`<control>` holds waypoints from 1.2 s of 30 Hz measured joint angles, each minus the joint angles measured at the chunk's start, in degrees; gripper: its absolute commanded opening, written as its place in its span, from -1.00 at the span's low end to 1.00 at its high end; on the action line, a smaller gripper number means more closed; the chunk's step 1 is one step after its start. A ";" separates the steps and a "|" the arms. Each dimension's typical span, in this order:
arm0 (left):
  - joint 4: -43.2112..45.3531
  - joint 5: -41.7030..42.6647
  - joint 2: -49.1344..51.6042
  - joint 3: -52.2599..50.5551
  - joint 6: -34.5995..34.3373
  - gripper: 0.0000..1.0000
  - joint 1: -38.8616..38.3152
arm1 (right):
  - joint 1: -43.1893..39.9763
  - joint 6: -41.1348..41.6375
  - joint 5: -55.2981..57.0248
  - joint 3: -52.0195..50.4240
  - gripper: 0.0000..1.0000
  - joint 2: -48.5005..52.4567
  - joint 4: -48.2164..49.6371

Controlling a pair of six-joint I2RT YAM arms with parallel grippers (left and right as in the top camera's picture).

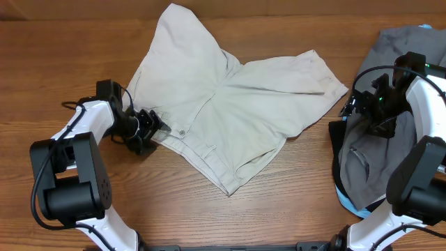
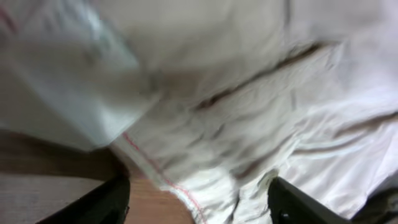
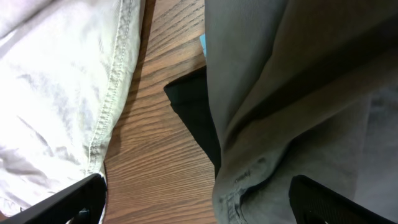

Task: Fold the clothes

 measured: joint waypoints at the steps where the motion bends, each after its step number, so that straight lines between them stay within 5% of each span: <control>1: 0.81 -0.37 -0.07 0.04 -1.01 0.26 -0.02 | 0.00 0.00 0.00 0.00 0.96 0.00 0.00; 3: 3.43 -1.49 -0.09 0.09 -2.47 -0.13 0.00 | 0.00 0.02 0.00 0.00 0.96 0.00 -0.04; 4: 4.44 -1.99 -0.09 0.11 -2.99 -0.76 0.00 | 0.00 0.02 -0.02 0.00 0.96 0.00 -0.07; 5: 6.01 -3.28 -0.04 0.07 -3.72 -0.92 0.00 | 0.00 0.02 0.00 -0.04 0.96 0.00 -0.07; 16: 10.45 -9.66 0.87 1.44 -4.13 -0.92 1.51 | 0.00 0.02 0.00 -0.11 0.96 0.00 -0.76; 25: -2.80 -14.05 2.43 26.14 0.63 -0.90 14.97 | 0.00 0.04 0.00 -0.11 0.96 0.00 -0.72; 26: -4.52 -14.84 2.43 28.63 1.03 -0.59 15.93 | 0.00 0.02 0.02 -0.11 0.96 0.00 -0.72; 27: -7.08 -15.74 2.43 31.80 1.49 -0.01 17.07 | 0.00 0.02 -0.02 -0.11 0.96 0.00 -0.76; 28: -9.01 -16.52 2.43 34.23 1.97 0.84 17.94 | 0.00 0.00 -0.07 -0.11 0.97 0.00 -0.74; 29: -10.29 -16.92 2.43 35.85 2.19 1.00 18.51 | 0.00 0.00 -0.28 -0.11 0.98 0.00 -0.72; 36: -23.76 -20.57 2.43 38.53 4.57 1.00 18.32 | 0.98 -2.69 -7.34 -0.11 0.96 0.00 0.61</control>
